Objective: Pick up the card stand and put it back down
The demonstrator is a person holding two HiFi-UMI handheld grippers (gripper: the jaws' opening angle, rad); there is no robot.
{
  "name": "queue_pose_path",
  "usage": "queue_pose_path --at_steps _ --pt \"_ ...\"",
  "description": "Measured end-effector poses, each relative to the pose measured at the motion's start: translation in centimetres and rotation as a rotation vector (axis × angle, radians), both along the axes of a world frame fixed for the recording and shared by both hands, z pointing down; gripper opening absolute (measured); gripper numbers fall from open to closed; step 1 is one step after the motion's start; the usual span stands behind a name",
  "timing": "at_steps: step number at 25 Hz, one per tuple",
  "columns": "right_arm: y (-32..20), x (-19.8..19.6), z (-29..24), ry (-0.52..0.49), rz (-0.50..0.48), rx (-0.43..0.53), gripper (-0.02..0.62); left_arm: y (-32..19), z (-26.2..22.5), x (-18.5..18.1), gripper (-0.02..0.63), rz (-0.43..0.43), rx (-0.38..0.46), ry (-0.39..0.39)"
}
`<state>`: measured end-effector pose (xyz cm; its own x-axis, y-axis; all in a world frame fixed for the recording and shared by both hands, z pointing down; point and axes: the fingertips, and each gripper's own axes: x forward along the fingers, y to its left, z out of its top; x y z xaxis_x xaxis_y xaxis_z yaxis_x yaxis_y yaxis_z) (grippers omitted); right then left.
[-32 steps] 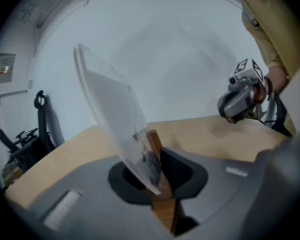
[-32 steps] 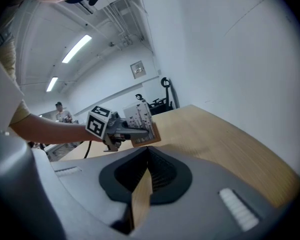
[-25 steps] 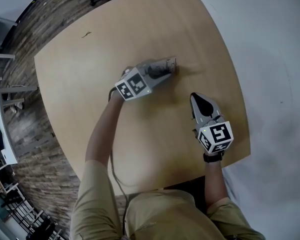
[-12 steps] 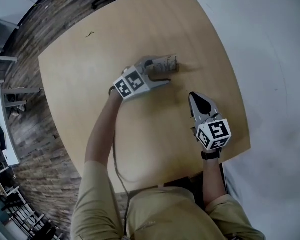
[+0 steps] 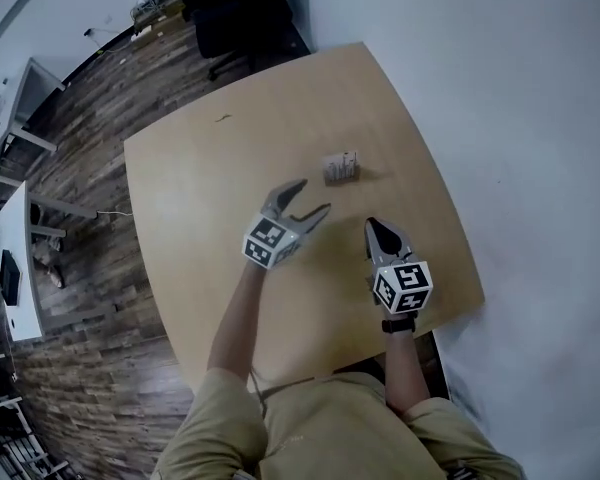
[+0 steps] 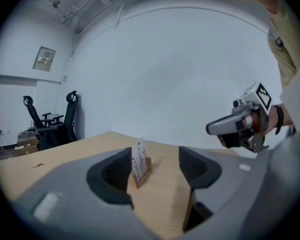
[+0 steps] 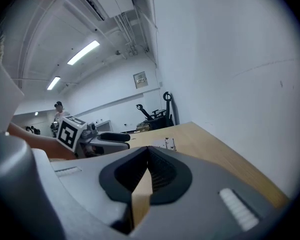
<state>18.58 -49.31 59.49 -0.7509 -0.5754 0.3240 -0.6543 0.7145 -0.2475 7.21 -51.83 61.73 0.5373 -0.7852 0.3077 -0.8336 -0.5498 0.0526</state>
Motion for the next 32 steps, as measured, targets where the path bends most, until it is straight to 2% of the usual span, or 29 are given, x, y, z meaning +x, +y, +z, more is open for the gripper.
queue_pose_path --at_steps 2,6,8,16,19,21,26,32 --pt "1.4 -0.2 -2.0 0.025 0.034 0.051 0.006 2.3 -2.2 0.5 0.25 -0.044 0.02 0.016" --pt "3.5 -0.4 -5.4 0.014 0.082 0.113 0.005 5.4 -5.9 0.2 0.197 -0.154 0.058 -0.025" --pt "4.9 -0.9 -6.8 0.016 0.096 0.149 0.005 7.4 -7.6 -0.4 0.154 -0.202 0.087 -0.013" --pt "12.3 -4.2 -11.4 0.02 0.083 0.252 0.005 16.4 -13.2 -2.8 0.057 -0.342 0.182 0.057" --pt "14.3 -5.6 -11.7 0.024 0.071 0.273 0.006 19.0 -13.9 -3.8 0.002 -0.389 0.199 0.047" --pt "15.6 -6.5 -11.9 0.032 0.06 0.291 0.006 20.5 -14.4 -4.2 0.0 -0.405 0.218 0.024" --pt "18.3 -7.2 -12.4 0.038 0.072 0.325 0.006 23.5 -15.2 -5.5 0.0 -0.475 0.255 0.028" --pt "20.9 -6.1 -13.4 0.039 0.119 0.345 0.006 26.3 -16.2 -5.9 0.0 -0.48 0.281 -0.015"
